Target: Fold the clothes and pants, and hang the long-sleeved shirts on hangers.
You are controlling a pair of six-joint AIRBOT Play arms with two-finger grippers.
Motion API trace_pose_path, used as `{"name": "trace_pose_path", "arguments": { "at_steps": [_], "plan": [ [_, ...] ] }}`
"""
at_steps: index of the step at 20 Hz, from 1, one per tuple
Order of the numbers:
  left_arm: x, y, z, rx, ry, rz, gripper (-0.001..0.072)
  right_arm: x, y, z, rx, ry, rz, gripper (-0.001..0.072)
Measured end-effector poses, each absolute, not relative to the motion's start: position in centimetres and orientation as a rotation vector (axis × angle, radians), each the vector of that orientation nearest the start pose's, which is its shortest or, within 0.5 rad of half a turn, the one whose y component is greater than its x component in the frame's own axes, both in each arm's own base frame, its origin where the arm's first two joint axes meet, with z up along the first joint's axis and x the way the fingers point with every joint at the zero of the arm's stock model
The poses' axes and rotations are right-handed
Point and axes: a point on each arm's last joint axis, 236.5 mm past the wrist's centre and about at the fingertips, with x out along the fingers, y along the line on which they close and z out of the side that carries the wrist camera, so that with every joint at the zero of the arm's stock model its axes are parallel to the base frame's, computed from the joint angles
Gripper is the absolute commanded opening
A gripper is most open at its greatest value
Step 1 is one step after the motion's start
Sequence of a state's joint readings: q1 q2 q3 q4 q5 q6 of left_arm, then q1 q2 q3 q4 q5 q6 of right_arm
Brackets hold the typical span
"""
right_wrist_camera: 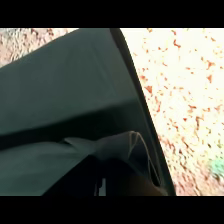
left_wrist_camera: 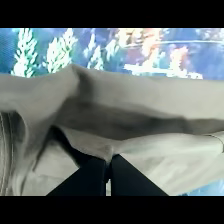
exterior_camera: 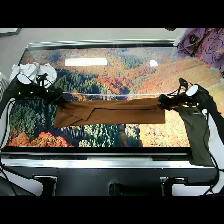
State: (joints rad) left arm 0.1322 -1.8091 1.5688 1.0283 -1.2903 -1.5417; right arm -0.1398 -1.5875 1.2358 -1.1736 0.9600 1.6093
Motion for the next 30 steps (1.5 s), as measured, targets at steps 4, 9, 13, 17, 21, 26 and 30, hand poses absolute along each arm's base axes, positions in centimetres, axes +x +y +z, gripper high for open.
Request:
{"name": "trace_pose_path", "arguments": {
  "at_steps": [4, 9, 13, 17, 21, 26, 30],
  "plan": [
    [47.3, -5.5, -6.3, -0.616, 1.454, -0.19, 0.0544, 45.6, 1.3, -7.8, 0.569, 1.277, -0.012, 0.0512],
    [48.9, -4.5, -3.2, -0.576, 1.391, -0.18, 0.0544, 45.0, -3.4, -5.9, 0.711, 1.306, -0.027, 0.0552],
    [49.3, -4.1, -0.3, -0.531, 1.346, -0.18, 0.0543, 43.3, -4.1, -6.0, 0.854, 1.367, 0.088, 0.0551],
    [49.2, -4.1, 1.3, -0.516, 1.326, -0.184, 0.0543, 43.1, -2.8, -7.2, 0.893, 1.401, 0.178, 0.0545],
    [48.6, -4.3, 2.0, -0.509, 1.336, -0.191, 0.0543, 43.2, -0.1, -9.0, 0.895, 1.446, 0.24, 0.0388],
    [48.3, -5.4, 2.1, -0.504, 1.35, -0.202, 0.0285, 43.6, 3.9, -9.4, 0.834, 1.473, 0.305, 0.0026],
    [48.1, -9.7, 1.6, -0.481, 1.37, -0.279, 0.0015, 43.9, 4.0, -6.1, 0.791, 1.44, 0.254, 0.0026]
  ]
}}
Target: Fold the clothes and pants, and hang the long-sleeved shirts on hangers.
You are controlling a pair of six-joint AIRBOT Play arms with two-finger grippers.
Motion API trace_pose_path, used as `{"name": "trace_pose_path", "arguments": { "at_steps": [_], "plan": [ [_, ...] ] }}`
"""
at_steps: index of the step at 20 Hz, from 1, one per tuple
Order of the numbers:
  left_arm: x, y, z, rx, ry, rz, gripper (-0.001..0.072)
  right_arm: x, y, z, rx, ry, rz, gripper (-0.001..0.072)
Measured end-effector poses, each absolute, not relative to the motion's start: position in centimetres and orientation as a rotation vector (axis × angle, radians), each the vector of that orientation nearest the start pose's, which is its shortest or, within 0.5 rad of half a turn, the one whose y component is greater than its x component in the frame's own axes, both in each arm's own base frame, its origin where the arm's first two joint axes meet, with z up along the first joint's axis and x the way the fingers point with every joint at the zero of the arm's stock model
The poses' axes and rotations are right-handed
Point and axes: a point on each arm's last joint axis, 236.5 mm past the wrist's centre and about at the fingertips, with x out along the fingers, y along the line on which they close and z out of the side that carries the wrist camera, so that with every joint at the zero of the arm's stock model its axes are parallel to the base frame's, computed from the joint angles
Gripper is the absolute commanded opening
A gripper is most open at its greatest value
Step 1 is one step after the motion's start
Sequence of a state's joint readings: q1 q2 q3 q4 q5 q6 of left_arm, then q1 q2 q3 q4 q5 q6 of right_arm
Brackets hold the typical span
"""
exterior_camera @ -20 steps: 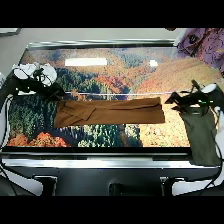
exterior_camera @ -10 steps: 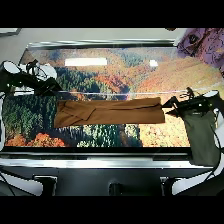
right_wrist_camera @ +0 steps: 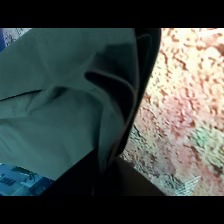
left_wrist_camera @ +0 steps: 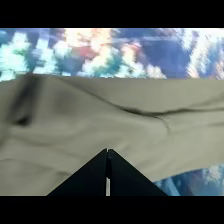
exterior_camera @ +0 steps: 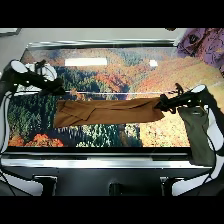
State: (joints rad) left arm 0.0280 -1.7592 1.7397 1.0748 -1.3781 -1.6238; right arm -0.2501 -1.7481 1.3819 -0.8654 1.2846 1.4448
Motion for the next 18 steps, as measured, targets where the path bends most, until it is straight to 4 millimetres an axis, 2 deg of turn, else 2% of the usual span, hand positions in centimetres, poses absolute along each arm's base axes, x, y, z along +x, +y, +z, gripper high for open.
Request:
{"name": "trace_pose_path", "arguments": {
  "at_steps": [2, 4, 5, 9, 11, 13, 15, 18],
  "plan": [
    [48.2, -13.5, 0.7, -0.472, 1.379, -0.329, 0.0015, 43.8, 3.2, -3.4, 0.746, 1.416, 0.211, 0.0026],
    [48.1, -18.4, -0.4, -0.483, 1.384, -0.383, 0.0014, 43.4, 2.1, -0.4, 0.689, 1.394, 0.16, 0.0026],
    [48.0, -21.2, -1.0, -0.499, 1.387, -0.414, 0.0014, 43.1, 1.5, 1.1, 0.663, 1.382, 0.133, 0.0026],
    [45.9, -34.5, -2.8, -0.644, 1.384, -0.581, 0.0013, 41.2, -0.7, 6.5, 0.578, 1.329, 0.023, 0.0026],
    [44.0, -40.9, -3.2, -0.756, 1.389, -0.647, 0.0013, 40.3, -1.4, 8.3, 0.549, 1.305, -0.014, 0.0026],
    [41.8, -46.4, -3.7, -0.863, 1.403, -0.687, 0.0013, 39.5, -1.9, 9.9, 0.527, 1.279, -0.041, 0.0026],
    [39.7, -50.9, -4.1, -0.949, 1.416, -0.716, 0.0013, 39.0, -2.1, 10.9, 0.515, 1.26, -0.055, 0.0026],
    [37.0, -56.1, -4.3, -1.034, 1.431, -0.754, 0.0013, 38.5, -2.1, 12.1, 0.509, 1.237, -0.057, 0.0026]
  ]
}}
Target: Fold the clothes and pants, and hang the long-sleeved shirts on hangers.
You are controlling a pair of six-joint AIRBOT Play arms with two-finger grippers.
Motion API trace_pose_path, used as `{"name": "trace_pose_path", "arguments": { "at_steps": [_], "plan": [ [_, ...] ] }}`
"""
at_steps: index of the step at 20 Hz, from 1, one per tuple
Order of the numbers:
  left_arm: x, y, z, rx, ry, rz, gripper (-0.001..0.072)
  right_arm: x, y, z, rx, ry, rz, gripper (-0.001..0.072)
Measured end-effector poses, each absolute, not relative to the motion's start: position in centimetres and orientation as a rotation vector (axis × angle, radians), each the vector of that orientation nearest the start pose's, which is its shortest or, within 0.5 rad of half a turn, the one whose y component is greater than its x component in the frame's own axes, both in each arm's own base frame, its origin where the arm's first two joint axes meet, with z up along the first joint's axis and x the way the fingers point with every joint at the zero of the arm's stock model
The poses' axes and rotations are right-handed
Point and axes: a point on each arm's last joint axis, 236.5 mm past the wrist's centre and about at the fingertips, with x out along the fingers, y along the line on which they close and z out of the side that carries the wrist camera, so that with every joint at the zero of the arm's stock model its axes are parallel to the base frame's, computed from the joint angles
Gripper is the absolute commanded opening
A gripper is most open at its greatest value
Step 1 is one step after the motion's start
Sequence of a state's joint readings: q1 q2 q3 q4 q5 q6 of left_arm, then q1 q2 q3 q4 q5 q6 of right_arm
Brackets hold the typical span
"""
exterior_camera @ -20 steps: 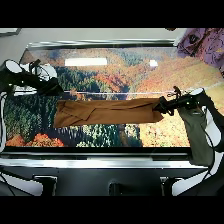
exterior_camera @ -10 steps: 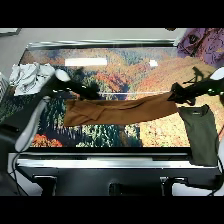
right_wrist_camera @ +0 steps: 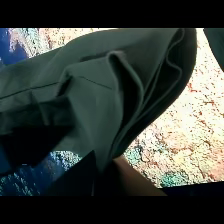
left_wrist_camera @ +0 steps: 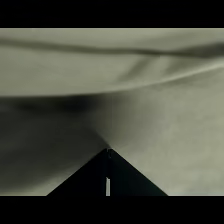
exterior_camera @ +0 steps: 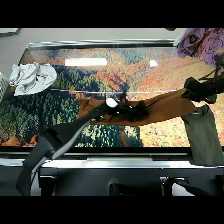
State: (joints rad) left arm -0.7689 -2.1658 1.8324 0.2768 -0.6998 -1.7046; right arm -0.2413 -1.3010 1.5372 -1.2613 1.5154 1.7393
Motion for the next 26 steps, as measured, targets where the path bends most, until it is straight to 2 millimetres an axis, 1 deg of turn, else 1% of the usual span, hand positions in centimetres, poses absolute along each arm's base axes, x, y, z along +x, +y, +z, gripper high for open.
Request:
{"name": "trace_pose_path", "arguments": {
  "at_steps": [1, 3, 5, 6, 8, 9, 11, 12, 13, 15, 16, 18, 20, 22, 24, 25, 26],
  "plan": [
    [36.3, -57.6, -4.4, -1.057, 1.434, -0.765, 0.0013, 38.4, -2.1, 12.3, 0.508, 1.231, -0.057, 0.0026],
    [35.2, -59.8, -4.5, -1.098, 1.439, -0.782, 0.0013, 38.5, -2.1, 13.1, 0.504, 1.213, -0.055, 0.0026],
    [34.8, -61.1, -4.4, -1.135, 1.436, -0.789, 0.0012, 38.7, -2.3, 14.1, 0.495, 1.185, -0.06, 0.0026],
    [34.8, -61.3, -4.2, -1.143, 1.433, -0.795, 0.0011, 38.9, -2.4, 14.6, 0.489, 1.169, -0.062, 0.0026],
    [35.5, -60.9, -3.3, -1.142, 1.421, -0.826, 0.0009, 39.2, -2.7, 15.7, 0.477, 1.137, -0.066, 0.0026],
    [36.1, -60.2, -2.6, -1.122, 1.416, -0.852, 0.0009, 39.3, -2.7, 16.1, 0.475, 1.126, -0.065, 0.0026],
    [37.4, -57.7, -0.7, -1.038, 1.407, -0.906, 0.0009, 39.6, -2.4, 16.6, 0.486, 1.111, -0.053, 0.0026],
    [38.2, -55.9, 0.0, -0.969, 1.406, -0.913, 0.0009, 39.7, -1.9, 16.9, 0.502, 1.104, -0.038, 0.0026],
    [39.2, -53.3, 0.5, -0.883, 1.408, -0.898, 0.001, 39.9, -1.0, 17.3, 0.522, 1.096, -0.018, 0.0026],
    [41.6, -47.0, 1.6, -0.705, 1.397, -0.826, 0.0011, 40.4, 1.3, 17.9, 0.55, 1.084, 0.026, 0.0026],
    [42.9, -43.4, 2.3, -0.623, 1.384, -0.773, 0.0011, 40.7, 2.8, 18.1, 0.56, 1.08, 0.046, 0.0026],
    [45.5, -35.4, 4.2, -0.483, 1.344, -0.637, 0.0012, 41.1, 6.5, 18.6, 0.575, 1.071, 0.089, 0.0026],
    [47.4, -27.7, 6.8, -0.399, 1.289, -0.496, 0.0013, 41.4, 10.1, 18.4, 0.578, 1.072, 0.111, 0.0027],
    [48.7, -20.6, 9.9, -0.365, 1.22, -0.365, 0.0013, 41.6, 13.8, 17.8, 0.577, 1.079, 0.119, 0.0027],
    [49.0, -15.4, 12.8, -0.369, 1.159, -0.273, 0.0014, 41.7, 17.6, 16.7, 0.579, 1.094, 0.126, 0.0027],
    [49.1, -13.1, 14.0, -0.374, 1.131, -0.231, 0.0014, 41.8, 19.7, 15.9, 0.583, 1.102, 0.133, 0.0027],
    [49.0, -11.2, 14.9, -0.377, 1.108, -0.197, 0.0014, 41.8, 21.5, 15.1, 0.586, 1.111, 0.141, 0.0027]
  ]
}}
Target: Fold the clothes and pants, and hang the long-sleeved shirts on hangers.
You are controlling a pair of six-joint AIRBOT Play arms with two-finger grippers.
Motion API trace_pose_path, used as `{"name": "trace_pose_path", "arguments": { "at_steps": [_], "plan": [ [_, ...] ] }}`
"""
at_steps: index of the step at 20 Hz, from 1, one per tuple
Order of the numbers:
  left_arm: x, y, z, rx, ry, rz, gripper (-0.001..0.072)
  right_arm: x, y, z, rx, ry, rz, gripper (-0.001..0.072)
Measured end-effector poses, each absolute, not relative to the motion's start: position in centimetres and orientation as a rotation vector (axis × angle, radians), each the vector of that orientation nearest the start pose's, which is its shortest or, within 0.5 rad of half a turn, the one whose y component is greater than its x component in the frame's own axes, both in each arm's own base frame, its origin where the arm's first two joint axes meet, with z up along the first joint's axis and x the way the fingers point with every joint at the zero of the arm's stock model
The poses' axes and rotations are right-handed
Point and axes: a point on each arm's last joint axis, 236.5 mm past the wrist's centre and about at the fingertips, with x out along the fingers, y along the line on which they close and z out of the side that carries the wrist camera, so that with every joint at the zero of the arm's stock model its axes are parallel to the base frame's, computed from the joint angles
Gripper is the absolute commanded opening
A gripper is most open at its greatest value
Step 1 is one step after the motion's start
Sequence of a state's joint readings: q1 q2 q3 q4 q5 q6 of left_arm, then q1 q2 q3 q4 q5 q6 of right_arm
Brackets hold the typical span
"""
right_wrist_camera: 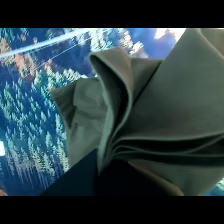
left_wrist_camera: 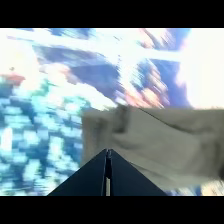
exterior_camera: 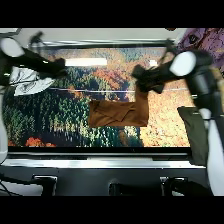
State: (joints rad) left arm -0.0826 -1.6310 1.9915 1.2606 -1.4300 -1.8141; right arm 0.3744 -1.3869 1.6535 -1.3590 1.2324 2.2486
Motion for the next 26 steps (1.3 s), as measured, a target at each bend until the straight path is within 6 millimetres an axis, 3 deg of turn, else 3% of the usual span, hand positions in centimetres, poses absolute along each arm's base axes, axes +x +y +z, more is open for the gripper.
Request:
{"name": "trace_pose_path", "arguments": {
  "at_steps": [3, 6, 9, 13, 14, 17, 19, 21, 23, 26],
  "plan": [
    [48.6, -7.5, 16.8, -0.392, 1.069, -0.131, 0.0014, 41.9, 26.8, 12.4, 0.607, 1.141, 0.165, 0.0027],
    [48.1, -5.9, 17.2, -0.386, 1.07, -0.104, 0.0014, 41.7, 31.2, 9.9, 0.633, 1.171, 0.198, 0.0027],
    [47.8, -5.1, 17.3, -0.382, 1.072, -0.09, 0.0014, 41.4, 34.1, 7.6, 0.653, 1.204, 0.218, 0.0027],
    [47.7, -4.9, 17.3, -0.381, 1.076, -0.086, 0.0014, 41.3, 36.0, 4.8, 0.664, 1.25, 0.219, 0.0028],
    [47.7, -4.8, 17.2, -0.38, 1.077, -0.085, 0.0014, 41.1, 36.4, 4.1, 0.664, 1.266, 0.22, 0.0056],
    [47.6, -4.8, 17.2, -0.38, 1.078, -0.084, 0.0014, 41.0, 37.0, 2.7, 0.658, 1.289, 0.226, 0.0421],
    [47.6, -4.8, 17.2, -0.38, 1.08, -0.084, 0.0014, 41.1, 37.4, 2.6, 0.644, 1.286, 0.255, 0.0541],
    [47.6, -4.8, 17.2, -0.379, 1.08, -0.084, 0.0014, 41.2, 37.2, 3.3, 0.629, 1.272, 0.287, 0.0547],
    [47.6, -4.8, 17.2, -0.38, 1.08, -0.084, 0.0014, 42.0, 36.0, 5.4, 0.61, 1.228, 0.317, 0.055],
    [47.6, -4.8, 17.2, -0.38, 1.08, -0.084, 0.0014, 44.2, 30.9, 9.7, 0.592, 1.141, 0.316, 0.0603]
  ]
}}
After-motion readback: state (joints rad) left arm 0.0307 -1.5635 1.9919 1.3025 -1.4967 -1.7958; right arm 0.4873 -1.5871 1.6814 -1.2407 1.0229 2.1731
